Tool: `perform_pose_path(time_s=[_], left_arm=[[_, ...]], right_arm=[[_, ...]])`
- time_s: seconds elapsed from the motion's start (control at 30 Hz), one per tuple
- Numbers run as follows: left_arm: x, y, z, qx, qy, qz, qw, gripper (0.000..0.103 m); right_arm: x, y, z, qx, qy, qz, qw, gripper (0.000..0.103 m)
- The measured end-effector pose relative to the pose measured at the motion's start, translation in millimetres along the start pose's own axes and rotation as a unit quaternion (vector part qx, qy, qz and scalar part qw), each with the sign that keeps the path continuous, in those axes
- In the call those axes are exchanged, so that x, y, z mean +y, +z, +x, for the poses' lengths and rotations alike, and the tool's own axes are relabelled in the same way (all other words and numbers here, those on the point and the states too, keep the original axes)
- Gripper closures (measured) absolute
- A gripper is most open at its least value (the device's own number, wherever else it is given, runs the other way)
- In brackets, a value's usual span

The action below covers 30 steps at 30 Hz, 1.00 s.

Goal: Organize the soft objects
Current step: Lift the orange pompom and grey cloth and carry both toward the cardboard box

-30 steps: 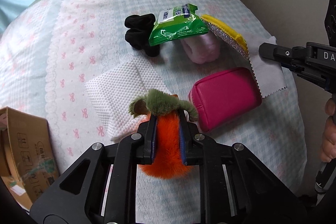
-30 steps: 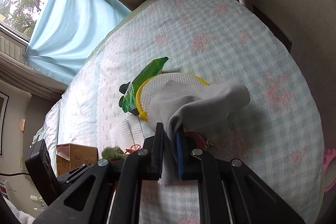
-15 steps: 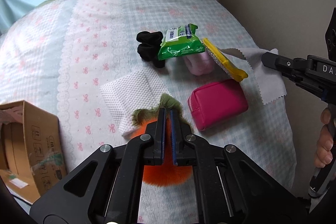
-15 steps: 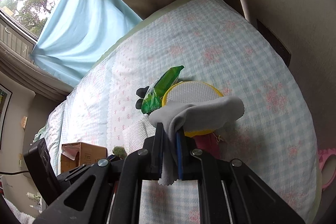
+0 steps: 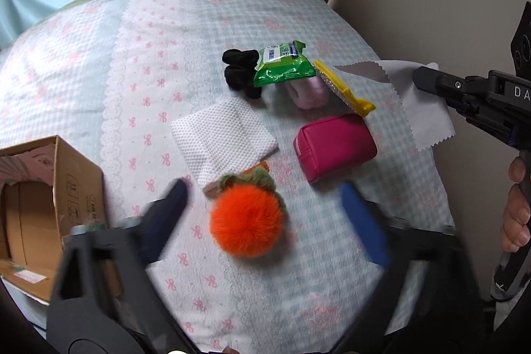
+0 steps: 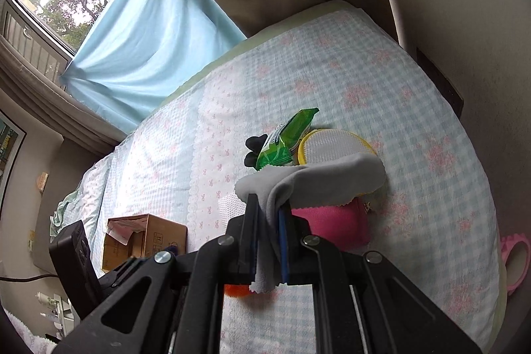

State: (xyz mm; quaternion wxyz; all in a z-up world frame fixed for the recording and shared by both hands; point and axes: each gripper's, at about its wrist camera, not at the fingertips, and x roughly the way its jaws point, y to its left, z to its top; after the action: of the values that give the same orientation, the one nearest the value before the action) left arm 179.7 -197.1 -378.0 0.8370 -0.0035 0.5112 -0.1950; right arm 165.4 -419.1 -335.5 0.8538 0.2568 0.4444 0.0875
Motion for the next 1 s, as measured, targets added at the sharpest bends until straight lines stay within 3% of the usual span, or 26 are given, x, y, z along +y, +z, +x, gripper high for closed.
perform_pose_path(time_s=[0.17,0.33,0.57,0.8,0.9,1.0], left_arm=[[-2.7,-13.5,6.4,0.01,0.0,0.013,0.9999,0.0],[-1.2,-26.2,44.4,0.033,0.028,0.036,0.9984,0.0],[20.1,-32.6,77.7,0.022,0.021,0.009,0.9995,0.004],[26.6,-33.2,99.3,0.04,0.011,0.01,0.9991,0.033],[22.7,-40.0,100.4,0.04,0.008,0.019,0.999,0.065],[19.3,-42.6,105.1,0.049,0.004,0.028,0.9984,0.067]], right_arm=[[0.7,-15.9,2.8,0.008,0.002,0.004,1.0,0.093],[-1.8,-29.4,6.4,0.013,-0.002,0.005,1.0,0.093],[-13.1,-37.5,7.0,0.011,-0.01,0.009,1.0,0.093],[-17.0,-36.5,7.2,0.006,-0.01,0.011,1.0,0.093],[-16.8,-36.1,7.2,0.006,-0.009,0.011,1.0,0.093],[-16.6,-36.1,6.5,0.006,-0.01,0.011,1.0,0.093]])
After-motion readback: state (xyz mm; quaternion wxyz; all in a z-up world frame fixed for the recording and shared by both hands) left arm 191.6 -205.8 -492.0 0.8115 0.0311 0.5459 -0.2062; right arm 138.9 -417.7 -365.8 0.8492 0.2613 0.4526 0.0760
